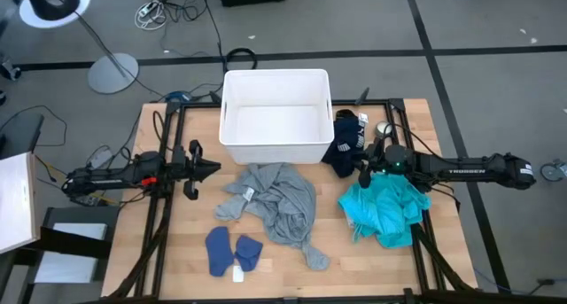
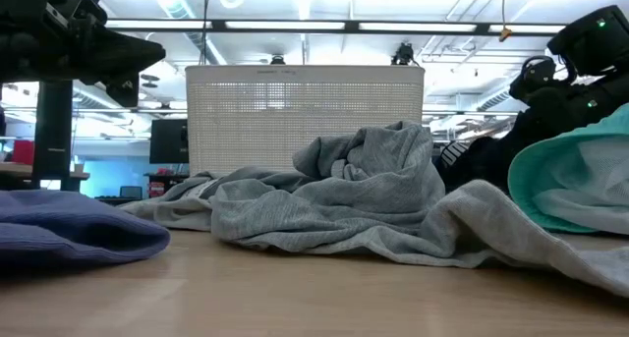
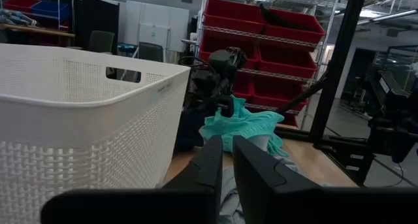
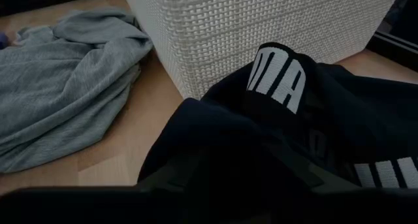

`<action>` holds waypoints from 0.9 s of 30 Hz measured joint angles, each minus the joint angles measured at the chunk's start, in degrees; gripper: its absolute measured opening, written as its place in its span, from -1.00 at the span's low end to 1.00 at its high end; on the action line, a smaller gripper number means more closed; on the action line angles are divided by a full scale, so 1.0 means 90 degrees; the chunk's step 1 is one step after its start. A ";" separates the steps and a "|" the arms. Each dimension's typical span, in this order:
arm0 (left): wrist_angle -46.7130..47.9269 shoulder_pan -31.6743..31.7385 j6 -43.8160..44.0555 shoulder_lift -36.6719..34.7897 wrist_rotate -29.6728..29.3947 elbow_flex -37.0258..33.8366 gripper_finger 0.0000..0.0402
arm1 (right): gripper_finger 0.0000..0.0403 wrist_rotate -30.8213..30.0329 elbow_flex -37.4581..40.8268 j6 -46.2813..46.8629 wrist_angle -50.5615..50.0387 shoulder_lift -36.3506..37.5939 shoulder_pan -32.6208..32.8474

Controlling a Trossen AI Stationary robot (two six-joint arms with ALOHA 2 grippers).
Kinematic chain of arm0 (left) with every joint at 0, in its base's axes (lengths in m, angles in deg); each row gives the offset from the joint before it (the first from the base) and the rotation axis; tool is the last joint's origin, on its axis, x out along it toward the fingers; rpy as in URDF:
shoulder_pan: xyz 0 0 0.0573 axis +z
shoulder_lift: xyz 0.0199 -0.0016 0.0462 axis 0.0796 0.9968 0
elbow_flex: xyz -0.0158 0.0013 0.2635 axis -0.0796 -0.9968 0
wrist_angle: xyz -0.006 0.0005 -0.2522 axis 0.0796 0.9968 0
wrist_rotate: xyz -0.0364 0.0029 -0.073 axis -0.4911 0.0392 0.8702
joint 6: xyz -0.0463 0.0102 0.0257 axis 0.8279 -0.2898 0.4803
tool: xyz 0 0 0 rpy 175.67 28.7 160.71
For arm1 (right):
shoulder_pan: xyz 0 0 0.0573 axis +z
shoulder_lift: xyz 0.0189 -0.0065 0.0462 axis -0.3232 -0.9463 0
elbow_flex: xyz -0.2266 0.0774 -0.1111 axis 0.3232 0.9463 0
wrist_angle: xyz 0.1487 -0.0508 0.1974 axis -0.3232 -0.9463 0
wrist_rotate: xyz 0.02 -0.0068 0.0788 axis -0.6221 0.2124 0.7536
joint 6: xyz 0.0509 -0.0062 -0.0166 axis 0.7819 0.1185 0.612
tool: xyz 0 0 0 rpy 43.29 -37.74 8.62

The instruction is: Sort clothes

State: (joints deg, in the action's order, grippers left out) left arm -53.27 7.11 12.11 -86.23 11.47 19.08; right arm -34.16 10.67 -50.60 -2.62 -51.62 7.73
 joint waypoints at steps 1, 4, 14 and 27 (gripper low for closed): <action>0.0000 0.0000 0.0001 -0.0001 0.0000 0.0000 -0.79 | -0.35 0.0001 0.0000 -0.0001 0.0000 0.0000 0.0001; 0.0001 -0.0001 0.0002 -0.0002 -0.0001 0.0000 -0.79 | -0.35 -0.0001 0.0000 0.0001 0.0000 0.0000 -0.0001; -0.0727 -0.0002 0.1409 0.0000 0.0130 0.0000 -0.79 | -0.35 0.0001 0.0000 0.0001 0.0000 0.0000 0.0000; -0.1453 0.0010 0.0447 0.0158 -0.0531 0.1016 -0.79 | -0.35 0.0000 0.0000 0.0000 0.0000 0.0000 0.0000</action>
State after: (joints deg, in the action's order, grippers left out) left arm -66.35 7.20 16.13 -84.80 6.68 28.23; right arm -34.16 10.67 -50.60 -2.62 -51.62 7.73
